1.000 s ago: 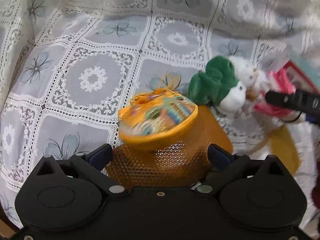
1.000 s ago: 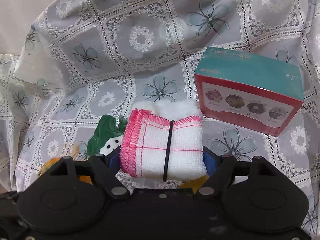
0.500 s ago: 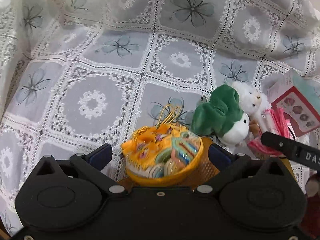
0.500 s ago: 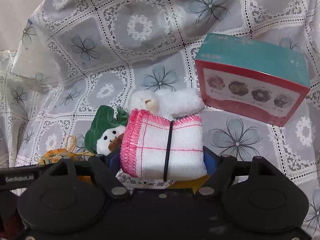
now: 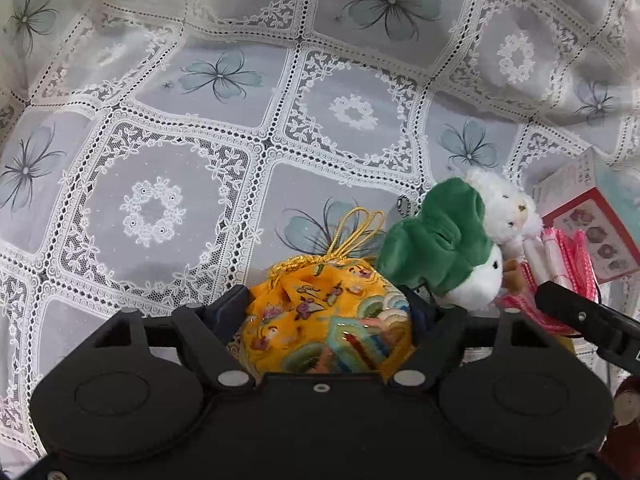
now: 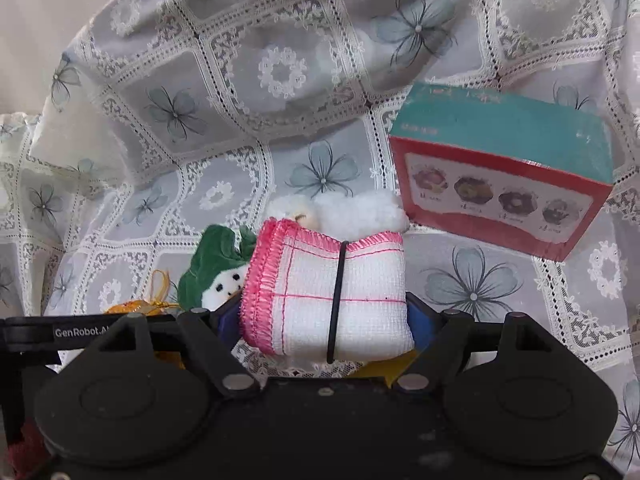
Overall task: Organize soft objects
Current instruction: 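Lift the yellow pouch with left gripper while right gripper carries the towel roll to the basket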
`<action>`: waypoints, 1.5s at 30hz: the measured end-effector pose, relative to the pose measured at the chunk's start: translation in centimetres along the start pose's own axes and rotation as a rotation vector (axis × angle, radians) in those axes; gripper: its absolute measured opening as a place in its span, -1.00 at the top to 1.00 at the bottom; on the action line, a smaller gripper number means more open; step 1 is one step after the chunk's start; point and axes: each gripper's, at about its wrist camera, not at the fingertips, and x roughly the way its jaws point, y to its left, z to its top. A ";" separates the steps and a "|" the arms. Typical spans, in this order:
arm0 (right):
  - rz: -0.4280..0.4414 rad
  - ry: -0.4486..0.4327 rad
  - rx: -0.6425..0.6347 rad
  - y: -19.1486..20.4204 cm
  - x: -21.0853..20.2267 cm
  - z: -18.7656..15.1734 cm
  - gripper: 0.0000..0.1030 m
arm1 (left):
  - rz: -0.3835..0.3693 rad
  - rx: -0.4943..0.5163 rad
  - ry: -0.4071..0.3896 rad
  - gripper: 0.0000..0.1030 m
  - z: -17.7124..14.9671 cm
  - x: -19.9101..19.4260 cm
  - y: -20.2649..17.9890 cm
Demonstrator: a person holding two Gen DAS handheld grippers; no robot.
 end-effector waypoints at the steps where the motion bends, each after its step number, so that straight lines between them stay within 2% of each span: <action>1: -0.001 -0.008 0.001 0.0 -0.3 0.0 -0.52 | 0.003 0.004 -0.005 -0.33 -0.1 -0.2 -0.1; 10: -0.031 -0.110 -0.059 1.0 -5.8 -1.1 -0.52 | 0.017 0.060 -0.110 -0.32 -2.0 -6.0 -1.4; 17: -0.040 -0.201 -0.114 1.7 -12.3 -4.7 -0.52 | -0.010 0.135 -0.182 -0.32 -5.5 -11.6 -2.7; 22: -0.030 -0.234 -0.139 1.8 -16.6 -8.0 -0.52 | -0.040 0.164 -0.194 -0.32 -8.4 -14.4 -2.8; 26: -0.031 -0.248 -0.183 2.2 -19.4 -11.0 -0.52 | -0.037 0.191 -0.195 -0.32 -11.1 -15.8 -2.7; 31: -0.019 -0.215 -0.214 2.4 -21.2 -14.7 -0.52 | -0.014 0.224 -0.171 -0.32 -14.4 -16.3 -2.8; 35: -0.021 -0.164 -0.224 2.4 -21.8 -17.5 -0.52 | -0.033 0.234 -0.104 -0.32 -16.9 -15.9 -2.6; 45: -0.016 0.029 -0.187 1.7 -21.6 -23.2 -0.52 | -0.025 0.232 0.041 -0.32 -22.2 -13.9 -2.2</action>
